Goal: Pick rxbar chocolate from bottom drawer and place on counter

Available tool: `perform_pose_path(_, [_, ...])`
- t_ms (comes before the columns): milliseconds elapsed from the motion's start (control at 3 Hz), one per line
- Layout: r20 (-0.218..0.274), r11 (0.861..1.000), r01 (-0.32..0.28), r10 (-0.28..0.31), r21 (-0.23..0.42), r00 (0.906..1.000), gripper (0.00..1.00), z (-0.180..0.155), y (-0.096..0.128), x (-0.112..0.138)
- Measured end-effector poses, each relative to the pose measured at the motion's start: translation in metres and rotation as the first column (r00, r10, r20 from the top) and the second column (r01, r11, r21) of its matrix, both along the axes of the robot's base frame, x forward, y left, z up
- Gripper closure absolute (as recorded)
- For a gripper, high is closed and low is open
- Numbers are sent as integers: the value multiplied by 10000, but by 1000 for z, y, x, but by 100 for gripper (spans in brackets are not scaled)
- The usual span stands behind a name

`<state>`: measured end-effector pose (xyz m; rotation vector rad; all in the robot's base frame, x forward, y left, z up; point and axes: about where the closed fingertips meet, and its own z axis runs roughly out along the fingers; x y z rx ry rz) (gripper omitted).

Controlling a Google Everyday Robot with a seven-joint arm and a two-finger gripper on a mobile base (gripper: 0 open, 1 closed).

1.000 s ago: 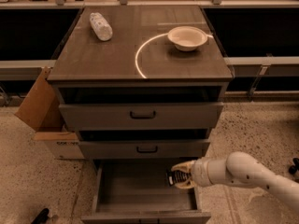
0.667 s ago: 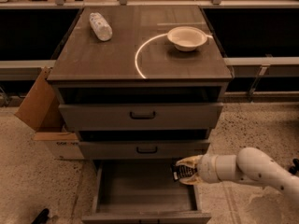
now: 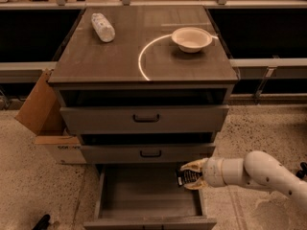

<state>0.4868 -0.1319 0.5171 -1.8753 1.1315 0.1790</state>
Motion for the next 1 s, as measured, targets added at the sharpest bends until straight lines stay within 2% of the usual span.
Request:
perform_pose_path(333, [628,9952,171,-233,963,9978,100,46,-16,9])
perform_pose_path(667, [1843,9796,305,-679,1986,9805,100,139,-60,13])
perform_pose_path(1000, [2633,9697,293,-948,2424,9600,100,201,-86,19])
